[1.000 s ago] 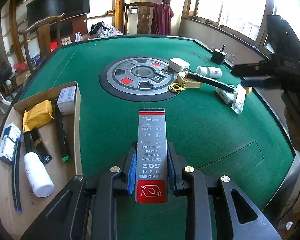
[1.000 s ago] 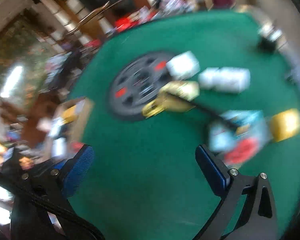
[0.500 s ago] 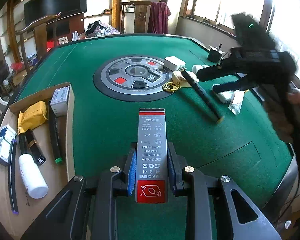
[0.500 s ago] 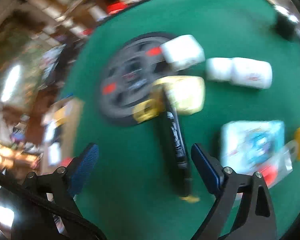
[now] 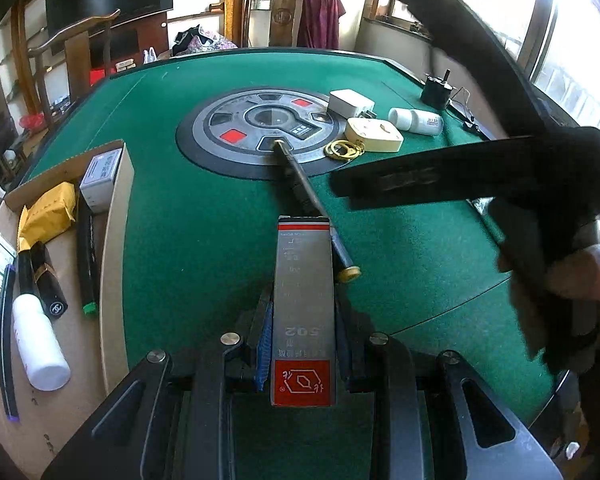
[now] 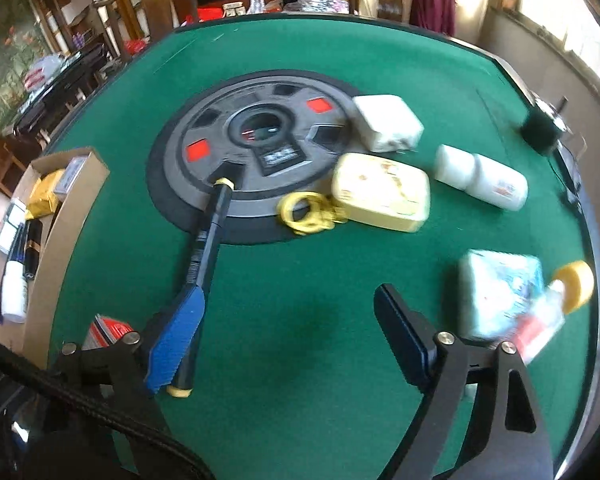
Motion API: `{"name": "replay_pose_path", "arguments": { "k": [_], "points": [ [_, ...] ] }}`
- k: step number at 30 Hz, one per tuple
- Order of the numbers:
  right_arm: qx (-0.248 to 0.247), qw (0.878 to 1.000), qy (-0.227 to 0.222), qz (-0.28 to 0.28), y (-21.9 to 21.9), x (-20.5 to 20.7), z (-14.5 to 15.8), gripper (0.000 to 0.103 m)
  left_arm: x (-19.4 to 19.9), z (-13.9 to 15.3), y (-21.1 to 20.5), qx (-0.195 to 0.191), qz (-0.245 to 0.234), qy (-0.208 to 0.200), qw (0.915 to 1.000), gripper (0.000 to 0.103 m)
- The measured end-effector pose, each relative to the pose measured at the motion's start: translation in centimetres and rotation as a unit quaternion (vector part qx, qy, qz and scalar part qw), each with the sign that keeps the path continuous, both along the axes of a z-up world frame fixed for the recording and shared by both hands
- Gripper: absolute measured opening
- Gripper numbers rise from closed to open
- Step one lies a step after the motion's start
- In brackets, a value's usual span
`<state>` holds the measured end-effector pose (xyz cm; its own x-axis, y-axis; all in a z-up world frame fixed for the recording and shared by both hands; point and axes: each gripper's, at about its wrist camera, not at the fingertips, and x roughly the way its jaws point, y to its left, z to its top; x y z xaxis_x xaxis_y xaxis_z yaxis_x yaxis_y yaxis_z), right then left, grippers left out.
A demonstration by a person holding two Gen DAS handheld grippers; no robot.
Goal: Organize objects
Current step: 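Hold the glue box in the left gripper while the right gripper grasps a black marker, then carry the glue box and black marker over the box with both grippers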
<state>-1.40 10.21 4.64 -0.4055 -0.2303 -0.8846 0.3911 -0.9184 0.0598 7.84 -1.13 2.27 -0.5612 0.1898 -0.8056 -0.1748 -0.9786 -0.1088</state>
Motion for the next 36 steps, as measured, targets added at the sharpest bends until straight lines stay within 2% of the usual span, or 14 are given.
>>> {"name": "replay_pose_path", "arguments": {
  "k": [3, 6, 9, 13, 20, 22, 26, 27, 29, 31, 34, 36],
  "points": [
    [-0.006, 1.000, -0.004, 0.012, -1.7, 0.0, -0.4, 0.073, 0.4, 0.1, -0.3, 0.006, 0.003, 0.002, 1.0000, 0.023],
    [-0.013, 1.000, -0.006, 0.016, -3.0, -0.3, -0.6, 0.073, 1.3, 0.6, -0.5, 0.008, 0.003, 0.009, 0.9999, 0.023],
    [0.004, 0.999, -0.012, 0.029, -4.8, -0.4, -1.2, 0.059, 2.4, 1.2, -0.9, 0.008, 0.003, 0.015, 0.9998, 0.023],
    [0.033, 0.999, 0.008, 0.039, -6.7, 0.1, -1.4, 0.059, 4.2, 2.0, -2.8, 0.021, 0.016, 0.022, 0.9994, 0.023],
    [-0.039, 0.999, -0.009, 0.015, -6.7, 0.0, 0.5, 0.059, 6.6, 3.9, -6.9, 0.041, 0.054, 0.045, 0.9967, 0.023],
    [-0.024, 0.999, -0.010, 0.029, -7.9, 0.5, 0.2, 0.059, 7.1, 4.5, -8.1, 0.045, 0.069, 0.056, 0.9951, 0.023],
    [0.037, 0.998, 0.005, 0.044, -11.2, 1.5, -1.5, 0.056, 7.5, 4.7, -10.9, 0.050, 0.094, 0.065, 0.9922, 0.023],
    [0.045, 0.998, 0.029, 0.045, -11.6, 2.2, -1.4, 0.047, 7.6, 4.7, -11.6, 0.052, 0.100, 0.065, 0.9915, 0.023],
    [0.038, 0.997, 0.029, 0.053, -12.2, 2.6, -1.3, 0.021, 8.0, 4.4, -12.8, 0.052, 0.114, 0.064, 0.9900, 0.023],
    [0.034, 0.997, 0.029, 0.060, -12.4, 3.0, -1.2, 0.012, 8.1, 4.2, -14.2, 0.050, 0.129, 0.061, 0.9885, 0.023],
    [0.020, 0.998, 0.025, 0.061, -11.6, 3.4, -1.1, 0.012, 8.3, 4.4, -16.5, 0.045, 0.153, 0.066, 0.9850, 0.023],
    [-0.008, 0.998, 0.012, 0.055, -10.3, 3.6, -0.9, 0.012, 8.7, 4.4, -18.1, 0.044, 0.170, 0.070, 0.9820, 0.023]
  ]
}}
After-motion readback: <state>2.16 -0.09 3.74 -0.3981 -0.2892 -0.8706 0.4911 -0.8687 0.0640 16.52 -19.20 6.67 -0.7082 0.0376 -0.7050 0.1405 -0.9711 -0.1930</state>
